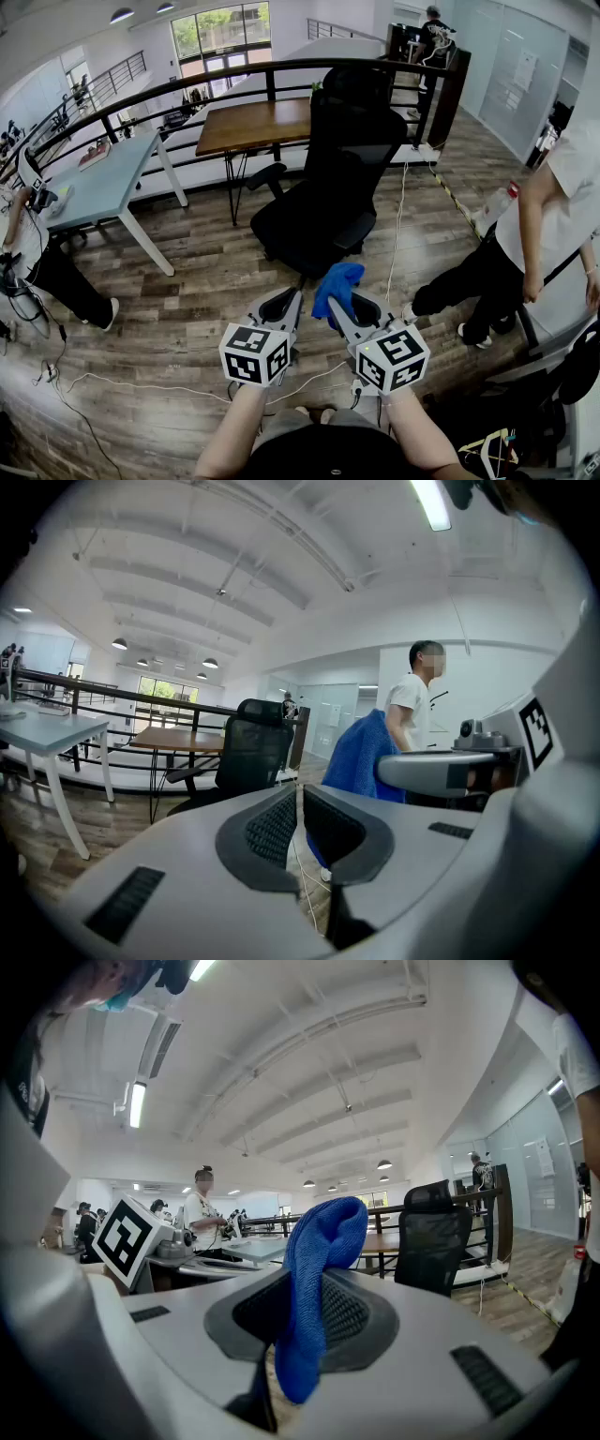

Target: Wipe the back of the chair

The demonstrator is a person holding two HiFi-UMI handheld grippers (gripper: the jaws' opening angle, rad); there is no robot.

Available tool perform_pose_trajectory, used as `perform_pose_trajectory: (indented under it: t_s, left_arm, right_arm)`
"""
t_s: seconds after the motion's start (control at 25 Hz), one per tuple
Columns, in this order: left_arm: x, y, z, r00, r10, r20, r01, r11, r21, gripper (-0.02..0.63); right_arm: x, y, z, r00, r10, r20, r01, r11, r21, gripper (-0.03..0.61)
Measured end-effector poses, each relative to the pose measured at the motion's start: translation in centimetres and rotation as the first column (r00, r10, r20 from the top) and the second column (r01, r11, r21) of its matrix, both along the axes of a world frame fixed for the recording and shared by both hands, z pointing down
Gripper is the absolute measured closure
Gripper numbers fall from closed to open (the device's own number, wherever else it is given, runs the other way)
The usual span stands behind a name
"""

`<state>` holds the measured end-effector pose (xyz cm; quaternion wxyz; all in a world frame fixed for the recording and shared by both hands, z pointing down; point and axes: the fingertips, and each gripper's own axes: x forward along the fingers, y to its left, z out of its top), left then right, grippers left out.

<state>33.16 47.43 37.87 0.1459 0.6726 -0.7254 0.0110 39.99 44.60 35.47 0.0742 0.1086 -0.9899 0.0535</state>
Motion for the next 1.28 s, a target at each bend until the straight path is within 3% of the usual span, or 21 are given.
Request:
perform_pose_trajectory:
  t_s: [0.68, 0.88, 1.28]
  left_arm:
    - [-3.2, -0.2, 0.5, 1.000, 0.015, -0.006, -0.015, 1.000, -0.001, 0.581]
    - [-4.6, 0.1, 0.4, 1.000, 0.027, 0.005, -0.027, 1.000, 0.005, 0.581]
    - [-7.0, 0.8, 1.7, 0.998, 0.050, -0.029, -0.050, 0.999, -0.013, 0.581]
  right_arm:
    - [-3.2, 0.0, 0.5, 1.000, 0.022, -0.005, -0.022, 1.000, -0.002, 0.491]
    - [-4.1, -0.2, 0.4, 0.998, 0.051, 0.030, -0.050, 0.998, -0.039, 0.489]
    - [-6.3, 0.2, 2.3, 0.998, 0.063, 0.010, -0.062, 0.993, -0.098, 0.489]
